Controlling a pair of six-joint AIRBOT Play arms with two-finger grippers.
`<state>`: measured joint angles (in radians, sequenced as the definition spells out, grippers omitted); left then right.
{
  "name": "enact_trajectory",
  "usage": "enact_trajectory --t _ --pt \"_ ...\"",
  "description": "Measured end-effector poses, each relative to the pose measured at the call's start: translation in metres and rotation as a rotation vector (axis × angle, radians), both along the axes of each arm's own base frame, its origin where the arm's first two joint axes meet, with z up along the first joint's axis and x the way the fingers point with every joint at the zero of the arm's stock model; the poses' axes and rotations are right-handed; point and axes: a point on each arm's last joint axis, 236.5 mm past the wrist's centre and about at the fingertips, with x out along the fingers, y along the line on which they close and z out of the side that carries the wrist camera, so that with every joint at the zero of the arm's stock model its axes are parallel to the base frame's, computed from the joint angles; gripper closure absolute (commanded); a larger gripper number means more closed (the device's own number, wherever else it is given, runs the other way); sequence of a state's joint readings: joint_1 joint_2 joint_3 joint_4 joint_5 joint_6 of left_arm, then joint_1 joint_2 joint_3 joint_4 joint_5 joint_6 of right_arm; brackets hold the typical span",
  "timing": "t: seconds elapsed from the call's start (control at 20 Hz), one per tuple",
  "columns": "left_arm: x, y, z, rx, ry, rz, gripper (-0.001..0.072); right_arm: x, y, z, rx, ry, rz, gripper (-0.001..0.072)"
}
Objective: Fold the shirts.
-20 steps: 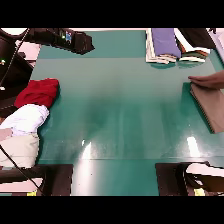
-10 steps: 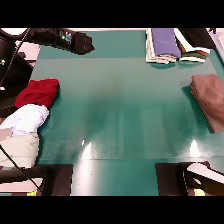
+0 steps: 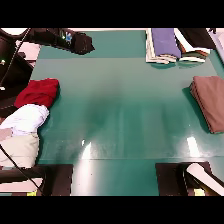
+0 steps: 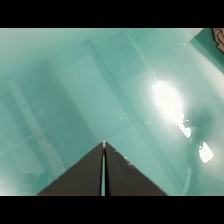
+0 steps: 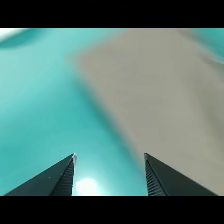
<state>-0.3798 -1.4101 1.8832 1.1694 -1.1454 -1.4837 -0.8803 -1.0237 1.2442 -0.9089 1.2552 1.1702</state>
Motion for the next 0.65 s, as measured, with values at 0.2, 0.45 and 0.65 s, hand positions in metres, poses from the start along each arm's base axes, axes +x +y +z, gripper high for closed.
enact_trajectory --t 0.2,0.45,0.65 --pt "0.001 0.0 0.001 -0.003 -0.003 0.001 0.0682 0.037 0.116 0.026 0.02 -0.085 0.299 0.0229" --pt "0.001 0.0 0.002 -0.006 -0.006 0.003 0.0682 0.041 0.248 0.04 0.001 -0.139 0.636 0.0695" --pt "0.001 -0.001 0.002 -0.007 -0.007 0.003 0.0682 0.029 0.312 0.044 -0.026 -0.17 0.797 0.0695"
